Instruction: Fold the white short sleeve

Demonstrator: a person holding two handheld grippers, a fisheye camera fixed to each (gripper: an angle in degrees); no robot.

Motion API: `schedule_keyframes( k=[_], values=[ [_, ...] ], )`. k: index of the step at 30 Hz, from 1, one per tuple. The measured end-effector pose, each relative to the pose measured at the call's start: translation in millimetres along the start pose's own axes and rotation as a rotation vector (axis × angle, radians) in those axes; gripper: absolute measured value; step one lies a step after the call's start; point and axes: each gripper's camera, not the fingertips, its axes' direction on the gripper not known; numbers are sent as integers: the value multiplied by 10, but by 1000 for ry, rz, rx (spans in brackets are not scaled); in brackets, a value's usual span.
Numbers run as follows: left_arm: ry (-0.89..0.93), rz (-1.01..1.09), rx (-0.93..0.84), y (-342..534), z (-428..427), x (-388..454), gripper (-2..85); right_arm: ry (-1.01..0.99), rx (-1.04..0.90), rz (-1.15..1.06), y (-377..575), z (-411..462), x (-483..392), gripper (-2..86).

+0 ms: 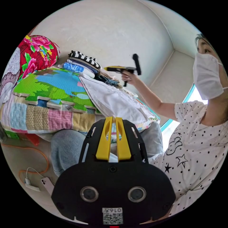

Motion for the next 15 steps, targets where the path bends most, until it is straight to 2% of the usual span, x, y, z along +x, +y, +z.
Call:
schedule_keyframes(
  k=[2,4,6,8,15],
  values=[
    [8,-2,18,21,-56,41,-2,2,-33,-77,-601,784,42,100],
    [16,-1,34,30,-115,87,-3,6,-115,-53,-970,1418,119,118],
    [24,18,51,27,-200,167,-3,63,-177,-27,-1255,1964,192,107],
    [24,45,57,19,-259,238,-4,119,-225,-5,-1522,2525,288,23],
    [38,82,107,-48,-455,391,-4,229,-264,103,-2098,3175,801,16]
  ],
)
